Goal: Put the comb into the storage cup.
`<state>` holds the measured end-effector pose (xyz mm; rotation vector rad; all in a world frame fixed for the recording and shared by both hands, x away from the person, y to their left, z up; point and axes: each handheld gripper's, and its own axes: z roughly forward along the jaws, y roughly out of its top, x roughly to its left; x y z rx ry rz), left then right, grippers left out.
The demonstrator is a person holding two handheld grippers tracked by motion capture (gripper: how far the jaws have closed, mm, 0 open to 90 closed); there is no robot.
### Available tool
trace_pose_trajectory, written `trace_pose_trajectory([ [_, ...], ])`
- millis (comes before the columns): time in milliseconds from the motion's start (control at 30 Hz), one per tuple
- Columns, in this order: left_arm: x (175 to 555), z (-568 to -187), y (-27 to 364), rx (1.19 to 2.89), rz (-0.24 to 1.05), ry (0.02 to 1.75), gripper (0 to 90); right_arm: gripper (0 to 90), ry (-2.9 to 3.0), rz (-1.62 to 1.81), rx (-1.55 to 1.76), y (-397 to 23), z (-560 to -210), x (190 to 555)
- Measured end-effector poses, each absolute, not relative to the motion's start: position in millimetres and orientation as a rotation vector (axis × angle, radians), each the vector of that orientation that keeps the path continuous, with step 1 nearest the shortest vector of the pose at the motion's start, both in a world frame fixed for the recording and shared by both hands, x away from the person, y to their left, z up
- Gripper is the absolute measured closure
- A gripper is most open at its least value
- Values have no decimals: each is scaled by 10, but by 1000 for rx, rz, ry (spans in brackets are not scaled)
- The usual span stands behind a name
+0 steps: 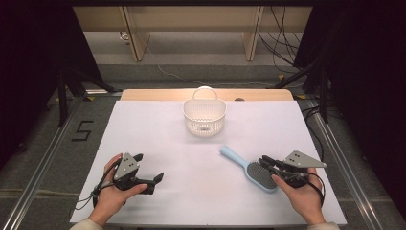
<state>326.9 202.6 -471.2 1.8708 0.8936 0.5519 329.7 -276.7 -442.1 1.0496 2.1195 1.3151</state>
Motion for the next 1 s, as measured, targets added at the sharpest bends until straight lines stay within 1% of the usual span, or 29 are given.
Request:
trace_pose_trajectory([
  [33,3269,-4712,2025,1871,552,893,1,900,2162,1289,1097,-2699,-4403,3361],
  [100,3269,-4713,2023,1872,553,891,1,900,2169,1278,1111,-2670,-4392,3386],
  [200,3270,-4715,2024,1871,553,891,2,900,2222,1215,1185,-2463,-4327,3563],
  [267,3269,-4716,2023,1869,552,893,2,900,2228,1210,1200,-2416,-4324,3601],
  [300,3268,-4717,2023,1871,551,892,2,900,2259,1154,1238,-2272,-4325,3727],
  [367,3267,-4717,2023,1872,552,891,2,900,2265,1147,1250,-2225,-4327,3772],
  [400,3266,-4716,2024,1873,553,891,2,900,2287,1098,1287,-2092,-4325,3915],
  [467,3265,-4717,2027,1874,552,889,2,900,2290,1089,1293,-2052,-4325,3965],
  [500,3264,-4721,2031,1876,553,888,5,900,2310,1044,1330,-1937,-4331,4110],
  [567,3264,-4723,2033,1876,552,887,6,900,2314,1032,1343,-1902,-4337,4155],
  [600,3264,-4723,2035,1873,550,888,7,900,2324,995,1384,-1806,-4367,4282],
  [667,3264,-4723,2036,1873,550,887,7,900,2327,976,1391,-1777,-4376,4320],
  [700,3264,-4725,2037,1872,550,887,8,900,2332,931,1429,-1706,-4409,4427],
  [767,3264,-4724,2039,1871,550,887,8,900,2335,915,1438,-1686,-4419,4458],
  [800,3264,-4723,2038,1868,548,888,9,900,2343,877,1463,-1634,-4450,4538],
  [1000,3262,-4720,2032,1870,547,881,12,900,2381,779,1513,-1529,-4501,4662],
])
